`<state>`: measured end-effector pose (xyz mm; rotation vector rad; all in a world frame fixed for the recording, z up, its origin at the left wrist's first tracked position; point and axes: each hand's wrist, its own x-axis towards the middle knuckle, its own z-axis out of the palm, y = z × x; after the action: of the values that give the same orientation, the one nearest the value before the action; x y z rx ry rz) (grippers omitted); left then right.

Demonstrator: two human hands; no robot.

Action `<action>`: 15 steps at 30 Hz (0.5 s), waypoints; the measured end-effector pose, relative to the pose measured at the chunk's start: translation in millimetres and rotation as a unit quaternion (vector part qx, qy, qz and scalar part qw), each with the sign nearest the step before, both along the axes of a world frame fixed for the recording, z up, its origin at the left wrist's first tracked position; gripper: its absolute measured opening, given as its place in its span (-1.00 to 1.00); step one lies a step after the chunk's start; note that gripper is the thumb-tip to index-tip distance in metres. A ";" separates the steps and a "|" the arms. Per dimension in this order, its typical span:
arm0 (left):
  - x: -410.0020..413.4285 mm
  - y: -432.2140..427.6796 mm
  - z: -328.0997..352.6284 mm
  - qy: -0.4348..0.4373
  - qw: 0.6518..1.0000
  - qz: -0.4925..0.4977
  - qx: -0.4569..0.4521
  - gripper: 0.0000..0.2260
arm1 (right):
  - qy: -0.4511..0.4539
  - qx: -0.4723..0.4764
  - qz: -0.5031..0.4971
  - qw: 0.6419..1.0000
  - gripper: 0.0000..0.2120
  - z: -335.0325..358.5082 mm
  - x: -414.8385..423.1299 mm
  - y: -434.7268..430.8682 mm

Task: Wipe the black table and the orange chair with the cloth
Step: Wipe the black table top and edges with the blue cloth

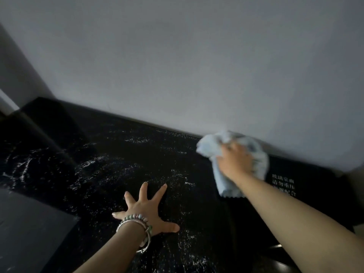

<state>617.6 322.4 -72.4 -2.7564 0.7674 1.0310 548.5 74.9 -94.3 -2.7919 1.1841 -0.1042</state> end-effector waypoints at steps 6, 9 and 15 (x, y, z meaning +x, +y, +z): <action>2.0 -1.1 0.2 -0.002 1.000 0.004 -0.005 0.01 | 0.000 0.010 -0.004 1.000 -0.56 5.9 -9.5 42.4; 1.8 -0.5 -1.2 -0.005 1.000 0.005 -0.006 0.01 | 0.023 -0.028 0.142 0.989 -0.55 -1.7 -21.4 34.8; 2.6 1.0 -3.3 -0.005 1.000 -0.001 -0.001 0.02 | 0.003 0.022 -0.114 0.993 -0.57 4.5 -29.4 7.5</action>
<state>620.2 323.4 -75.7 -2.7603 0.7713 1.0147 519.2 82.3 -89.9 -2.6109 1.4834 -0.0876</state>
